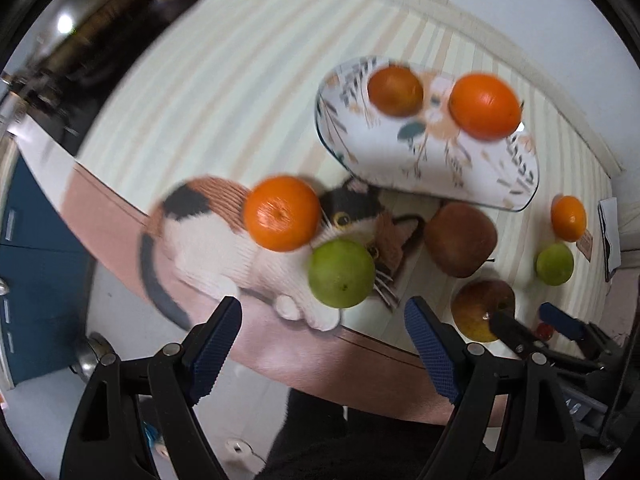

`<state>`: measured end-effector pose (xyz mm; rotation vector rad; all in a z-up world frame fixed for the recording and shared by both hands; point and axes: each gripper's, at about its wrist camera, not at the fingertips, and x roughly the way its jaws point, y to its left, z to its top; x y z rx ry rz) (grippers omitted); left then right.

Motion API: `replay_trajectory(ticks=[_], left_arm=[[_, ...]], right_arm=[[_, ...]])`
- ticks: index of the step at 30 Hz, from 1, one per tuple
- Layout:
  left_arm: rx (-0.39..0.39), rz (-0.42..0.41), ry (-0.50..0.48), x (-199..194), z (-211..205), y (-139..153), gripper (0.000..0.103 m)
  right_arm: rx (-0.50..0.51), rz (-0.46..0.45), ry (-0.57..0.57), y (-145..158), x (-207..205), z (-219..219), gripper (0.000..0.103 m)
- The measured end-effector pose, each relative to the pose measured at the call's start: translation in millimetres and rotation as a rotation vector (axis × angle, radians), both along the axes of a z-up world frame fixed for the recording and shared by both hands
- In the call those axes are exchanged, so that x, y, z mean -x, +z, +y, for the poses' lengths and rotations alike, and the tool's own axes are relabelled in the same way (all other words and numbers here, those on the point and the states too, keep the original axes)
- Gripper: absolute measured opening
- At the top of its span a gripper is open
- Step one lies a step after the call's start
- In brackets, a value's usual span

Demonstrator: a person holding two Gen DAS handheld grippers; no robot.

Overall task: Organize fruits
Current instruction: 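Grasp the green apple with the left tool while the right tool grasps a red apple, then carry the green and red apples onto the plate and open both tools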

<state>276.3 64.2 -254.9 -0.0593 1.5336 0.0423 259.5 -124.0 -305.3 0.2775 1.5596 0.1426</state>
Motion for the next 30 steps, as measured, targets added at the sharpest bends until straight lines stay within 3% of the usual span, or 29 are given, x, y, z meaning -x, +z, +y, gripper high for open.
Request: replay_trajectory(ticks=[9, 10, 12, 15, 17, 25, 30], left_arm=[[0.05, 0.141, -0.011, -21.9, -9.5, -63.8, 0.082], [0.05, 0.142, -0.014, -23.0, -10.0, -66.7, 0.078], [0.045, 0.152, -0.021, -23.2, -12.5, -73.8, 0.052], [0.053, 0.143, -0.02, -20.3, -12.1, -75.7, 0.052], [0.066, 0.14, -0.015, -16.5, -9.9, -75.1, 0.052], [0.073, 0.174, -0.043, 26.9, -7.9, -75.7, 0.052], [0.066, 0.165, -0.039, 30.5, -11.3, -73.1, 0.052]], right_arm=[[-0.002, 0.093, 0.01, -39.7, -6.3, 9.9, 0.095], [-0.005, 0.105, 0.011, -44.3, -6.8, 10.5, 0.095], [-0.014, 0.125, 0.003, -51.2, -7.1, 10.7, 0.091], [-0.025, 0.135, 0.002, -57.1, -6.6, 11.1, 0.077], [-0.043, 0.137, -0.004, -57.4, -6.4, 11.8, 0.073], [-0.026, 0.16, 0.048, -53.7, 2.0, 14.4, 0.073], [-0.024, 0.17, 0.051, -61.0, 6.9, 16.3, 0.073]])
